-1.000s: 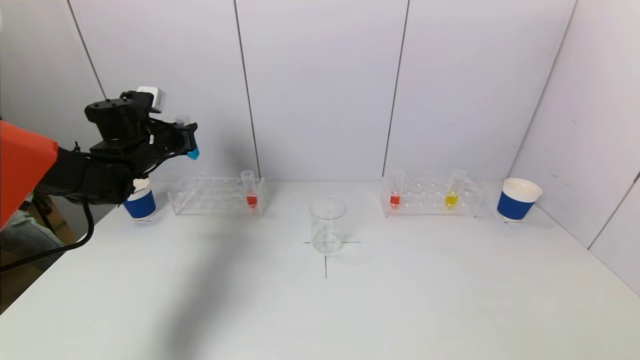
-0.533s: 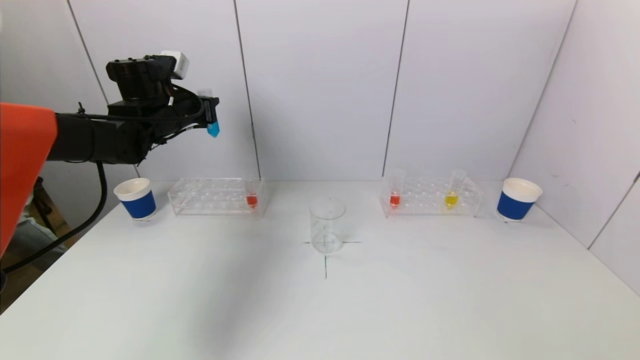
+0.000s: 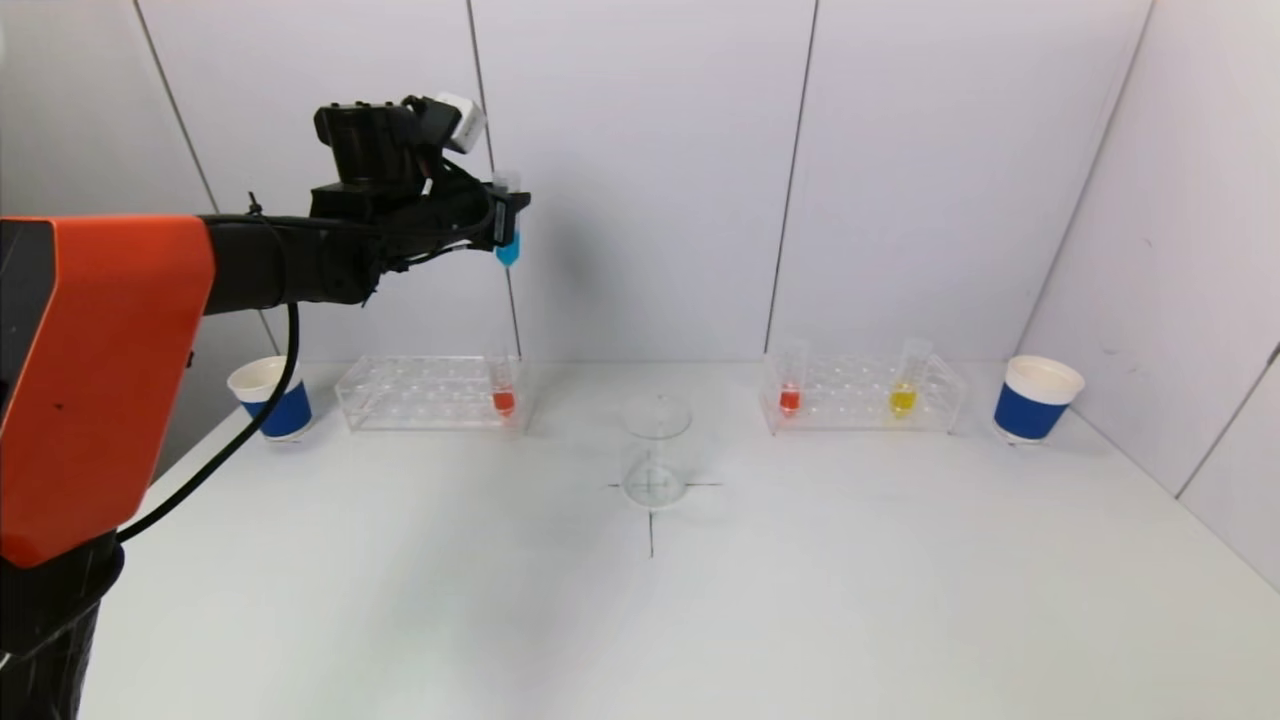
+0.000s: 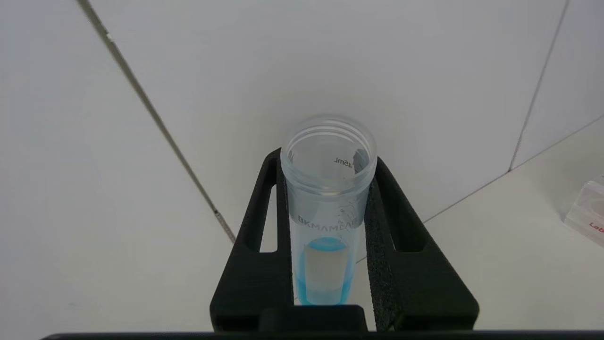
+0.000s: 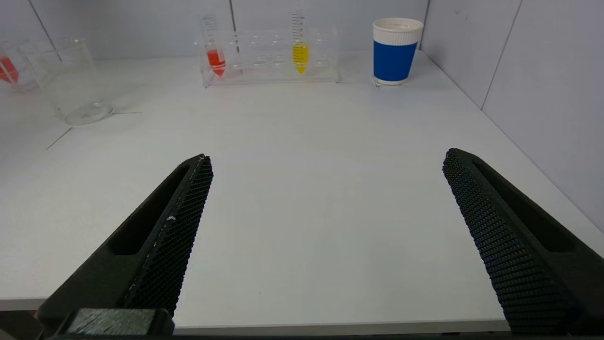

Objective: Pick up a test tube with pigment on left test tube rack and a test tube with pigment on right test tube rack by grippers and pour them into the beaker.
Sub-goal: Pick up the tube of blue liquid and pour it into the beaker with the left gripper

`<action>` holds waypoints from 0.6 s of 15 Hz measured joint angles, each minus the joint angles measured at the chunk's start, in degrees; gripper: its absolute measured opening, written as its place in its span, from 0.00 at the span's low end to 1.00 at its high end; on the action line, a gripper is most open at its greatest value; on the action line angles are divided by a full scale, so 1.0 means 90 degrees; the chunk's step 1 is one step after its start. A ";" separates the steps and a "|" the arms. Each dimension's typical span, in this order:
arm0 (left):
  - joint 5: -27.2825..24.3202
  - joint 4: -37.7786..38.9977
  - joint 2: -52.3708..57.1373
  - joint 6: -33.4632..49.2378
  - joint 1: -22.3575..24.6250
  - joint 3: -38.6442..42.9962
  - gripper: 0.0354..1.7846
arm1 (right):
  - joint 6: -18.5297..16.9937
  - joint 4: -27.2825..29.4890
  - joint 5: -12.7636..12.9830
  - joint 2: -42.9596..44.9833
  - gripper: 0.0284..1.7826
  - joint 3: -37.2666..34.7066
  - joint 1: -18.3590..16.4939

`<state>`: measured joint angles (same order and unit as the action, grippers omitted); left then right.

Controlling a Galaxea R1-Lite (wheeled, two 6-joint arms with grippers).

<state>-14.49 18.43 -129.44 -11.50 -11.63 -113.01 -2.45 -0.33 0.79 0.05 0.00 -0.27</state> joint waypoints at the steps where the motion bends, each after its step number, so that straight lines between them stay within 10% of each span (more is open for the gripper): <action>1: -0.0125 0.0000 -0.0064 -0.0093 -0.0085 -0.0007 0.24 | 0.0003 0.0000 0.0000 0.0000 1.00 0.0000 0.0000; 9: -0.1445 -0.0003 -0.0328 -0.1203 -0.0447 0.0141 0.24 | 0.0003 0.0003 -0.0003 0.0000 1.00 0.0000 0.0000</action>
<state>-27.50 18.41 -132.39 -22.32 -15.65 -111.74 -2.43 -0.30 0.77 0.05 0.00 -0.27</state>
